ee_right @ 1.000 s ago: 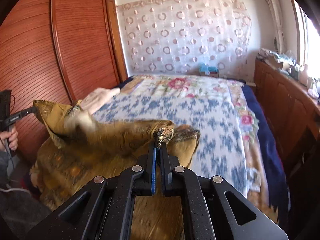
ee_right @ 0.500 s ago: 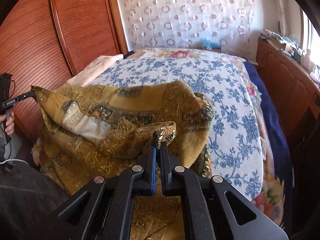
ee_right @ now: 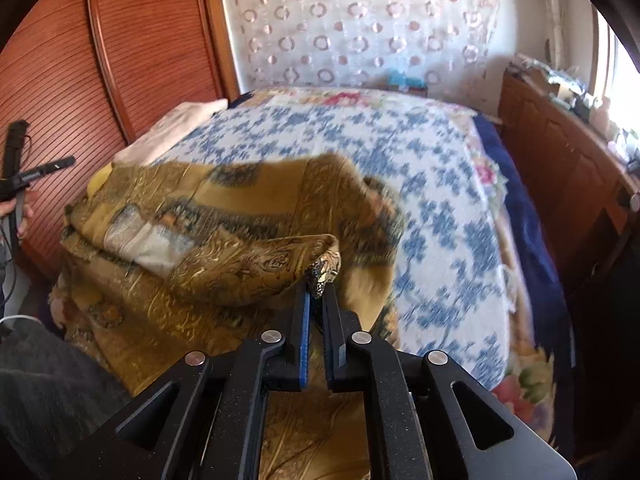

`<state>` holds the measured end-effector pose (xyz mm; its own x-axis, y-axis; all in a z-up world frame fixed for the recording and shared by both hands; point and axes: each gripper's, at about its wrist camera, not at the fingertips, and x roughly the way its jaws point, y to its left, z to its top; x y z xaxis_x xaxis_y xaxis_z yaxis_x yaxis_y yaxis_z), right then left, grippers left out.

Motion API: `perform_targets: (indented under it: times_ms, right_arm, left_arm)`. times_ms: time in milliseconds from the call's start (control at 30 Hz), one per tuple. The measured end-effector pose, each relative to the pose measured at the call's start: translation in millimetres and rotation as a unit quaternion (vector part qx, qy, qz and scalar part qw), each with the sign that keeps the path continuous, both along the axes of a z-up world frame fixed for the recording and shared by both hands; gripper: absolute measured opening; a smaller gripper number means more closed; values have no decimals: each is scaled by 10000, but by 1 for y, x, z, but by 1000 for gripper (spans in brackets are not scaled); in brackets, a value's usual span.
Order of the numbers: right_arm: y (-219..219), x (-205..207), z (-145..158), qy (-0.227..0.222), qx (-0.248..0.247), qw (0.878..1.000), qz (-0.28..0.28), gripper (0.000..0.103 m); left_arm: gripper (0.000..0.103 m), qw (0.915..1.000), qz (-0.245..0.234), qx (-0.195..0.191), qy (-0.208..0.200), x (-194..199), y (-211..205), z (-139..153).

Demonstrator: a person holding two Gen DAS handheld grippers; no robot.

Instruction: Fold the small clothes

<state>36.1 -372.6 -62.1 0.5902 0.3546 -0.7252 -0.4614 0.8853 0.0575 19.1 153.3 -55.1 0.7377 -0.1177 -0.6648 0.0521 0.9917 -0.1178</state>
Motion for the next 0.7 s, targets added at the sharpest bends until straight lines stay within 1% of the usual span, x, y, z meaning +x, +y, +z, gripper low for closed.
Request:
perform_targets:
  times_ms: [67,100,133,167,200,233,300,400,500,600,700]
  right_arm:
    - [0,1,9,-156,-58,9999,6,7]
    - [0,2,13,-220,-95,9997,-1,13]
    - [1,3,18,-296,-134,9995,-17,25]
    - [0,5,22,-362,-156,9992,-12,33]
    - [0,8,26,-430,-180,9989,-5,51]
    - [1,12,28,-495,-218,9985,-36,61]
    - [1,23,30,-587,-233,9979,-105,62]
    - [3,47,24,-508,-184,9983,-196,63]
    - [8,73,13,-437,-155,9986,-263,63]
    - [13,97,-3,-175,-87,9995,-262,63]
    - [19,119,-21,90,-175,9993,-308,63]
  left_arm:
    - [21,9997,40,-12,259,19,3,-16]
    - [21,9994,70,-8,325,25,4,-21]
    - [21,9991,90,4,408,32,5,-27]
    - [21,9987,99,17,492,38,7,-32]
    - [21,9984,118,48,548,42,8,-35]
    - [21,9978,172,90,629,47,9,-40]
    - [21,9972,173,60,728,54,12,-45]
    - [21,9965,116,-68,819,62,12,-50]
    - [21,9957,105,-43,921,68,11,-56]
    - [22,9947,115,3,1022,71,10,-62]
    - [22,9935,117,79,1131,74,8,-68]
